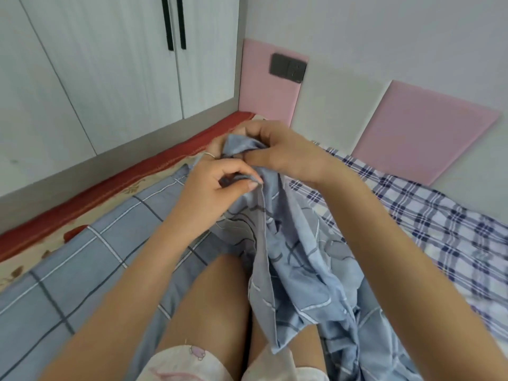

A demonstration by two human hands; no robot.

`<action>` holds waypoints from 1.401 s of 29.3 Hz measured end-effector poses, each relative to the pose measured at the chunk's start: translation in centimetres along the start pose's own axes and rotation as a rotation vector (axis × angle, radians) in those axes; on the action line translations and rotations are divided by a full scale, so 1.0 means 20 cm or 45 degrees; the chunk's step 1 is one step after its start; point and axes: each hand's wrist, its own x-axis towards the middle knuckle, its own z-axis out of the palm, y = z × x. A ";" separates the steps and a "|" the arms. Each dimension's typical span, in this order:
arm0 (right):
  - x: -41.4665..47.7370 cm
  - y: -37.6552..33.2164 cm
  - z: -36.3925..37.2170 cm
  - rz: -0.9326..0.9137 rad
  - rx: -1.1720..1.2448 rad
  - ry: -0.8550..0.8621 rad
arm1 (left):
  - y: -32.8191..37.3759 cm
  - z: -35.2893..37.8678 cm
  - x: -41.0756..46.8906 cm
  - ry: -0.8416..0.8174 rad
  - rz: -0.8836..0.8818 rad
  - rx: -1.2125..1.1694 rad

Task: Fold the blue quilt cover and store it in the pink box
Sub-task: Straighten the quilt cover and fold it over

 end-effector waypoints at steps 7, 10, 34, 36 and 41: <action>-0.18 0.14 0.04 0.253 -0.018 -0.001 | -0.03 -0.07 -0.02 0.166 -0.092 0.099; -0.25 0.26 0.07 0.475 -0.313 -0.248 | -0.08 -0.14 0.00 0.319 -0.152 0.129; -0.04 0.05 0.10 -0.103 0.026 0.239 | -0.05 -0.03 0.01 0.176 -0.046 0.282; -0.19 0.17 0.11 0.010 0.023 0.233 | -0.05 -0.03 -0.01 0.257 -0.066 0.247; -0.52 0.56 0.44 0.510 -0.319 0.026 | -0.07 -0.09 0.02 0.471 -0.222 0.225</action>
